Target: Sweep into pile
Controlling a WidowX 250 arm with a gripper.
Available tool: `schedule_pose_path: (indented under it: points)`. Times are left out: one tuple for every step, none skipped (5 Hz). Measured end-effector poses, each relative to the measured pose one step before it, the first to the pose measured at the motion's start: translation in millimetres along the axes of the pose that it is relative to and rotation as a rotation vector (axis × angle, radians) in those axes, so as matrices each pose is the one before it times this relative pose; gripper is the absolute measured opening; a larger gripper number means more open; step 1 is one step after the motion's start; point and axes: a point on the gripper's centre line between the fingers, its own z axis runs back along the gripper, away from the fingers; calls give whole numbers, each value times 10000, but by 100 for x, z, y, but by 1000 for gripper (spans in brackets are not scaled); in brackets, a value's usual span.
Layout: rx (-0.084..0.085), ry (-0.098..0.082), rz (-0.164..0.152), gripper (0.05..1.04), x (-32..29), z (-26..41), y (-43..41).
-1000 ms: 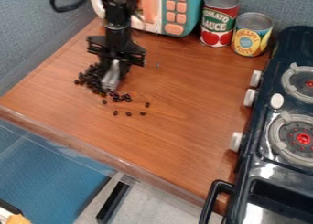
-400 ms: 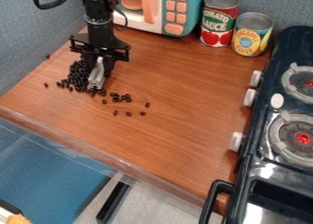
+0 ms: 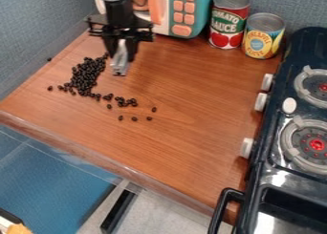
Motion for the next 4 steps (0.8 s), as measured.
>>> schedule_pose_path:
  points:
    - [-149, -66, -1002, 371, -2234, 230, -3109]
    - [61, 39, -979, 371, -2620, -494, -3030]
    - [-32, -116, -419, 371, -1156, 56, -1777]
    - [230, 202, -233, 371, -2197, -1165, -694]
